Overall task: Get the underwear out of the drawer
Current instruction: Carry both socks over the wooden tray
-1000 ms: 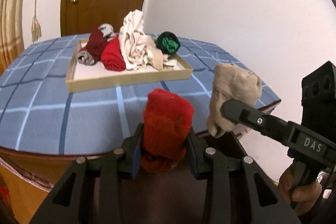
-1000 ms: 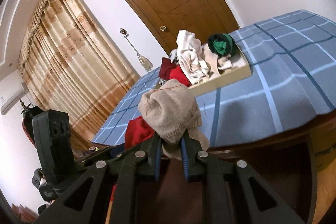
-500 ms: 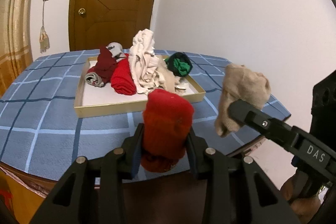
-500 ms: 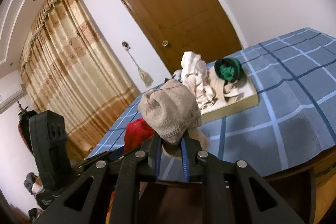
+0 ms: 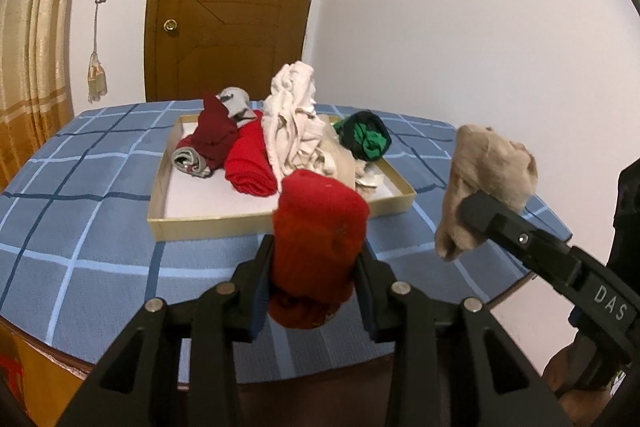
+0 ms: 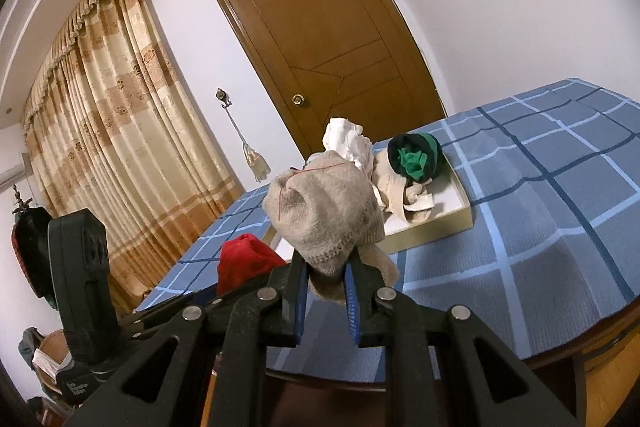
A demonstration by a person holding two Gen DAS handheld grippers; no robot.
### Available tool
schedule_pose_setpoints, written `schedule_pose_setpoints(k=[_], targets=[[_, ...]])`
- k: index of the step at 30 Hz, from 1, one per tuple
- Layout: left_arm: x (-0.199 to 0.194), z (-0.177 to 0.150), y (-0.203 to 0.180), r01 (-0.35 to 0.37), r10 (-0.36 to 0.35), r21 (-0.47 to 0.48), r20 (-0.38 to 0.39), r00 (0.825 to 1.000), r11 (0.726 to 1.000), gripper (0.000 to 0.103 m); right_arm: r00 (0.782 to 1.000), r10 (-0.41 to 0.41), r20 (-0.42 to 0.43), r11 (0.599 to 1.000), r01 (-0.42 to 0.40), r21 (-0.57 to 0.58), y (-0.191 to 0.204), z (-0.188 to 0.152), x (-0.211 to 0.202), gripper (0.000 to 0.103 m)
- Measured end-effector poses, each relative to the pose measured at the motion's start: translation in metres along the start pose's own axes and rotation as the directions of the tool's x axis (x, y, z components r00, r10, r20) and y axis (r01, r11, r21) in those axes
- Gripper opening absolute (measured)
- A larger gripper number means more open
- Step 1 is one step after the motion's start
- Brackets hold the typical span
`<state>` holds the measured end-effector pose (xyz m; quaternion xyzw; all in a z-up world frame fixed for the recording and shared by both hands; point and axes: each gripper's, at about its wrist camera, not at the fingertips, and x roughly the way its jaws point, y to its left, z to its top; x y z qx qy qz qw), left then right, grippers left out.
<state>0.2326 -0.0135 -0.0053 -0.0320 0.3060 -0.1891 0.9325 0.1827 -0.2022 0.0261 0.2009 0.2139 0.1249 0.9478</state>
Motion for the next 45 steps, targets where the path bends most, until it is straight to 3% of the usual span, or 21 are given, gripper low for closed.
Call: schedule_pose_setpoints(k=[17, 28, 39, 45], targets=[[0.016, 0.036, 0.009, -0.073, 0.069, 0.04, 0.098, 0.993, 0.996, 0.036, 0.999, 0.002, 0.036, 0.999, 0.0, -0.052, 0.015, 0.026, 0.04, 0.018], [0.052, 0.053, 0.027, -0.104, 0.102, 0.015, 0.11, 0.989, 0.994, 0.036, 0.998, -0.041, 0.051, 0.996, 0.044, -0.077, 0.008, 0.045, 0.082, 0.018], [0.083, 0.075, 0.046, -0.164, 0.165, -0.017, 0.14, 0.976, 0.986, 0.036, 0.998, -0.03, 0.062, 0.995, 0.035, -0.094, 0.001, 0.06, 0.131, 0.018], [0.105, 0.08, 0.056, -0.197, 0.199, -0.029, 0.124, 0.972, 0.98, 0.036, 0.999, -0.04, 0.033, 0.994, 0.043, -0.097, -0.003, 0.062, 0.158, 0.018]])
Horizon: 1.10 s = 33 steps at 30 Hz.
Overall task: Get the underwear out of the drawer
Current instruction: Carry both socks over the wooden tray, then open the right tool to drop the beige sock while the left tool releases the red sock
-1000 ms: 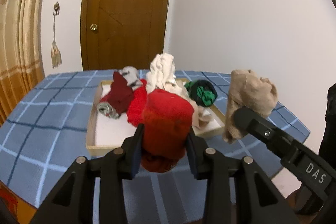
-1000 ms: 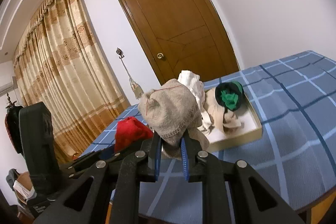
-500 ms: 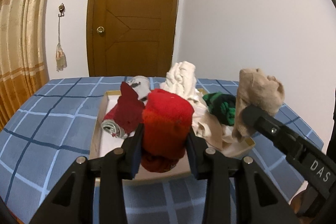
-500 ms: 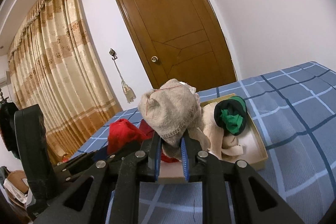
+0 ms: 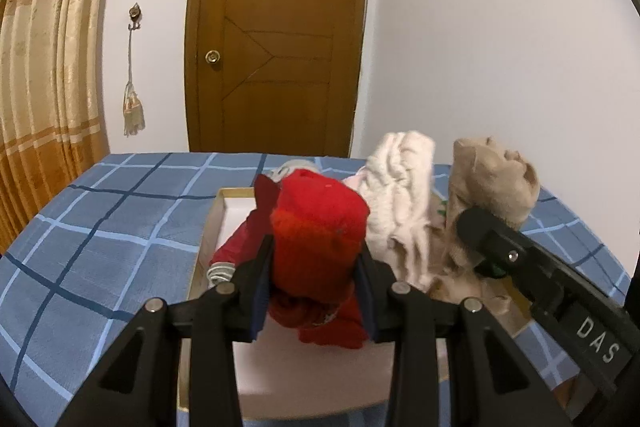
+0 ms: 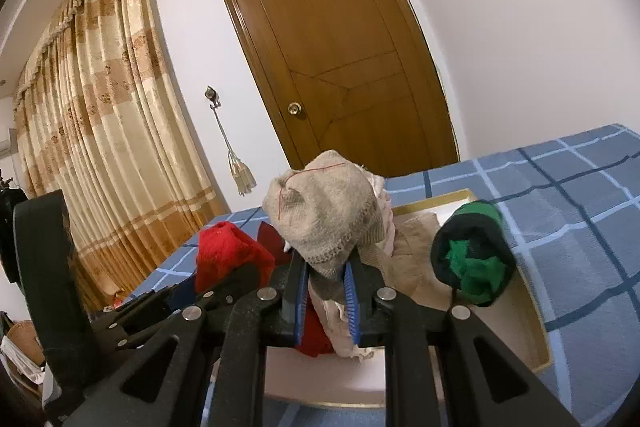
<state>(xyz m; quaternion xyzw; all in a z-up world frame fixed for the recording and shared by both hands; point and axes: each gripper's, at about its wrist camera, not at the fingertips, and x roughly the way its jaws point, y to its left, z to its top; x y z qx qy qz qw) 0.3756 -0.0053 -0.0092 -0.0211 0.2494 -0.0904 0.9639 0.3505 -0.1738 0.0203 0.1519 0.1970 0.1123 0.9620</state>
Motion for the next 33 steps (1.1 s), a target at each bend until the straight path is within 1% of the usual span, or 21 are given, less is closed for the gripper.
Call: schedule_pose_setpoints(k=[5, 10, 12, 14, 15, 17, 19, 21, 22, 24, 26, 28, 30, 33], targets=[[0.018, -0.004, 0.006, -0.03, 0.03, 0.0, -0.023, 0.999, 1.0, 0.036, 0.999, 0.005, -0.041, 1.0, -0.004, 0.014, -0.001, 0.0, 0.027, 0.018], [0.026, -0.006, 0.003, -0.061, 0.061, 0.021, -0.009, 0.998, 0.998, 0.037, 0.998, 0.016, -0.055, 0.999, -0.017, -0.03, 0.006, 0.0, 0.045, 0.018], [0.03, -0.005, 0.002, -0.067, 0.067, 0.024, -0.01, 0.998, 0.998, 0.038, 0.998, 0.021, -0.06, 0.998, -0.024, -0.05, 0.009, 0.0, 0.051, 0.019], [0.033, -0.004, 0.003, -0.07, 0.07, 0.018, -0.01, 0.997, 0.997, 0.041, 0.998, 0.017, -0.062, 0.995, -0.022, -0.094, 0.016, -0.001, 0.056, 0.019], [0.034, -0.004, 0.004, -0.073, 0.074, 0.017, -0.017, 0.997, 0.997, 0.047, 0.998, 0.017, -0.068, 0.992, -0.025, -0.122, 0.02, -0.002, 0.06, 0.019], [0.038, -0.003, 0.005, -0.072, 0.072, 0.011, -0.035, 0.997, 0.997, 0.053, 0.996, 0.038, -0.082, 0.99, -0.049, -0.132, 0.02, -0.004, 0.064, 0.019], [0.041, -0.003, 0.008, -0.09, 0.089, -0.003, -0.053, 0.995, 0.996, 0.075, 0.993, 0.079, -0.089, 0.989, -0.089, -0.119, 0.016, -0.005, 0.067, 0.019], [0.041, -0.003, 0.013, -0.105, 0.103, -0.03, -0.061, 0.993, 0.994, 0.084, 0.988, 0.13, -0.087, 0.986, -0.138, -0.097, 0.012, -0.006, 0.067, 0.02], [0.041, -0.004, 0.017, -0.107, 0.104, -0.044, -0.062, 0.993, 0.993, 0.089, 0.982, 0.168, -0.085, 0.983, -0.174, -0.066, 0.008, -0.006, 0.067, 0.024], [0.04, -0.005, 0.022, -0.106, 0.102, -0.071, -0.059, 0.993, 0.992, 0.095, 0.969, 0.232, -0.089, 0.972, -0.233, -0.005, 0.0, -0.006, 0.067, 0.034], [0.038, -0.005, 0.025, -0.104, 0.1, -0.087, -0.047, 0.994, 0.991, 0.097, 0.959, 0.273, -0.07, 0.962, -0.272, 0.032, -0.004, -0.005, 0.063, 0.054], [0.036, -0.006, 0.027, -0.1, 0.098, -0.101, -0.031, 0.995, 0.99, 0.098, 0.958, 0.284, -0.041, 0.958, -0.283, 0.034, -0.003, -0.006, 0.057, 0.059], [0.032, -0.006, 0.03, -0.102, 0.102, -0.116, -0.013, 0.995, 0.988, 0.1, 0.961, 0.276, -0.017, 0.961, -0.275, 0.021, -0.002, -0.008, 0.049, 0.059], [0.026, -0.007, 0.034, -0.107, 0.11, -0.138, 0.017, 0.994, 0.985, 0.1, 0.966, 0.255, 0.03, 0.966, -0.256, 0.019, -0.003, -0.012, 0.036, 0.059]])
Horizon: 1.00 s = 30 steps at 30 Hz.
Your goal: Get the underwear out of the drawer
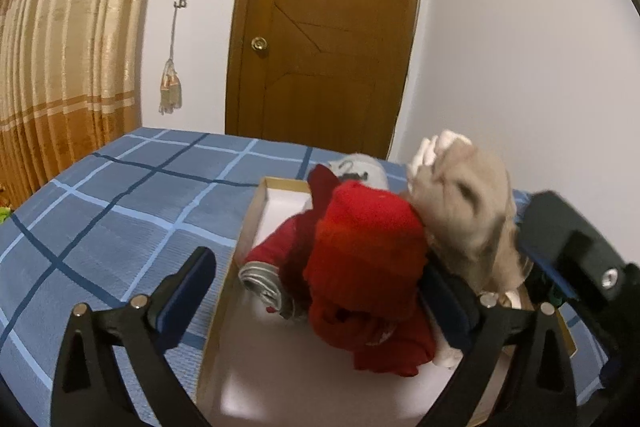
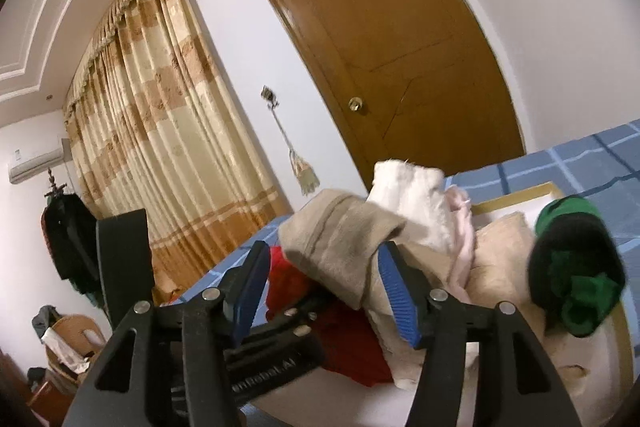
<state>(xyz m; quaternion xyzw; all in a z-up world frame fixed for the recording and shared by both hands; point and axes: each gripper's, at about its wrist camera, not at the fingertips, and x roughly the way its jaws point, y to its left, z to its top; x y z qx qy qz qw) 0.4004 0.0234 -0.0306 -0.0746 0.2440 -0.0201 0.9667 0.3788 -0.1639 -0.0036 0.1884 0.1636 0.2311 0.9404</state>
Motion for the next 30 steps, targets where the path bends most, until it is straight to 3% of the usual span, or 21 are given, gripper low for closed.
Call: schedule_pose_setpoints(k=[7, 14, 20, 30], targets=[[-0.015, -0.001, 0.008, -0.045, 0.049, -0.048, 0.076, 0.996, 0.998, 0.101, 0.983, -0.122, 0.135, 0.992, 0.118, 0.042, -0.014, 0.001, -0.033, 0.059], [-0.036, -0.004, 0.019, -0.077, 0.095, -0.108, 0.174, 0.98, 0.991, 0.102, 0.971, -0.182, 0.155, 0.983, 0.178, 0.035, -0.012, 0.004, -0.037, 0.059], [-0.033, -0.003, 0.031, -0.078, 0.104, -0.157, 0.163, 0.981, 0.984, 0.102, 0.956, -0.224, 0.188, 0.975, 0.221, 0.037, -0.014, 0.005, -0.045, 0.062], [-0.033, -0.004, 0.0, -0.121, 0.121, -0.007, 0.169, 0.978, 0.993, 0.102, 0.944, -0.27, 0.19, 0.963, 0.265, 0.047, -0.013, 0.005, -0.049, 0.064]])
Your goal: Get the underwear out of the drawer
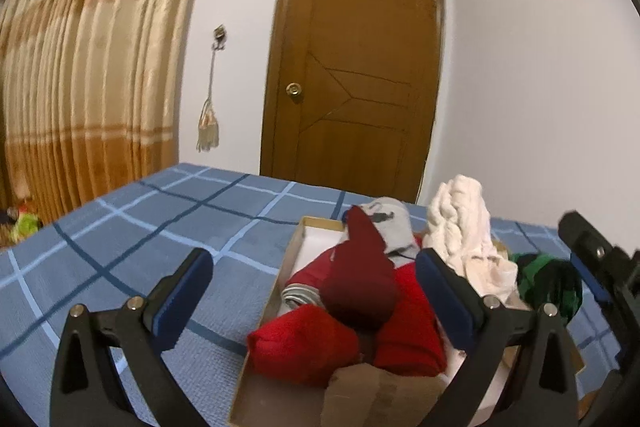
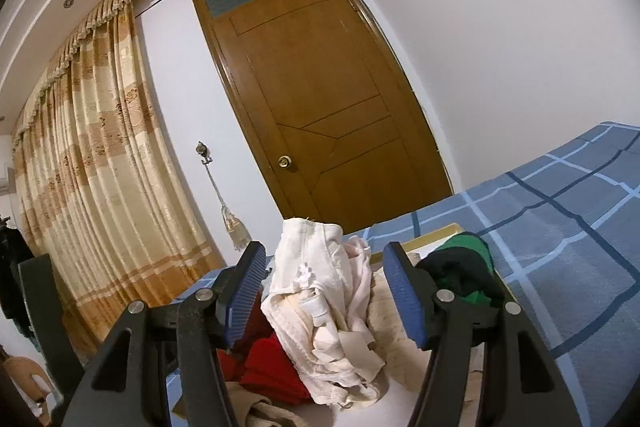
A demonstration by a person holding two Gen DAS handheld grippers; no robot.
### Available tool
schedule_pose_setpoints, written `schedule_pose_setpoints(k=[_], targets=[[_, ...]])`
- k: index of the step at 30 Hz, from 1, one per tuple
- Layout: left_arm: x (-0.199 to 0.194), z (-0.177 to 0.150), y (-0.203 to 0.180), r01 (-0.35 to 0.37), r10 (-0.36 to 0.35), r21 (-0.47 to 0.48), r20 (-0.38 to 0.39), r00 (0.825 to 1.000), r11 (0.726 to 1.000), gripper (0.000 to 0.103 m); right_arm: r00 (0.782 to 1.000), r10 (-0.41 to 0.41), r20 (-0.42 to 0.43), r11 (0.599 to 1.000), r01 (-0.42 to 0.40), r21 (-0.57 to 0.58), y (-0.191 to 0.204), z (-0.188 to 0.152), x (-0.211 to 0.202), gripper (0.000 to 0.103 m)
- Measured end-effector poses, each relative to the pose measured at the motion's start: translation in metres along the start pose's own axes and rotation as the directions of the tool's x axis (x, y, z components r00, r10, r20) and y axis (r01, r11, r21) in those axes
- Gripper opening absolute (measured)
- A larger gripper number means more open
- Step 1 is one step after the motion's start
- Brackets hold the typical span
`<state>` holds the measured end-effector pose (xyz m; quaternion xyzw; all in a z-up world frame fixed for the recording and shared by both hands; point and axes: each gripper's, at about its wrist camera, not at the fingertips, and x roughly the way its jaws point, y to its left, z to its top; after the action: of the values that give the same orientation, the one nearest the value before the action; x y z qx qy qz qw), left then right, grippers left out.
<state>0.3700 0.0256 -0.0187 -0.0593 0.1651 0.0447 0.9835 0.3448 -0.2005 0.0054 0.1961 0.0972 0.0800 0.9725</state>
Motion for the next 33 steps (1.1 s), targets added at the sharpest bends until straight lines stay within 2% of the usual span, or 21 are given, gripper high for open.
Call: schedule_pose_setpoints(k=[5, 14, 21, 24, 26, 33], targets=[[-0.006, -0.002, -0.01, 0.003, -0.003, 0.056, 0.008, 1.0, 0.998, 0.102, 0.999, -0.028, 0.02, 1.0, 0.028, -0.011, 0.003, 0.0, -0.006, 0.064], [-0.015, -0.005, -0.009, 0.03, -0.029, 0.045, -0.022, 0.999, 0.999, 0.102, 0.998, -0.058, 0.03, 0.998, 0.059, -0.032, 0.011, -0.001, -0.016, 0.064], [-0.025, -0.009, -0.009, 0.042, -0.04, 0.06, -0.033, 0.999, 0.997, 0.102, 0.996, -0.084, 0.027, 0.996, 0.084, 0.018, 0.004, -0.004, -0.028, 0.064], [-0.031, -0.012, -0.008, 0.042, -0.04, 0.062, -0.028, 0.999, 0.997, 0.102, 0.996, -0.088, -0.016, 0.995, 0.089, 0.054, -0.001, -0.008, -0.029, 0.064], [-0.035, -0.013, -0.008, 0.042, -0.041, 0.063, -0.028, 0.999, 0.997, 0.102, 0.996, -0.09, -0.012, 0.994, 0.09, 0.064, -0.002, -0.009, -0.035, 0.064], [-0.046, -0.018, -0.007, 0.046, -0.044, 0.066, -0.032, 0.999, 0.997, 0.102, 0.997, -0.075, 0.01, 0.997, 0.075, 0.008, 0.011, -0.015, -0.06, 0.064]])
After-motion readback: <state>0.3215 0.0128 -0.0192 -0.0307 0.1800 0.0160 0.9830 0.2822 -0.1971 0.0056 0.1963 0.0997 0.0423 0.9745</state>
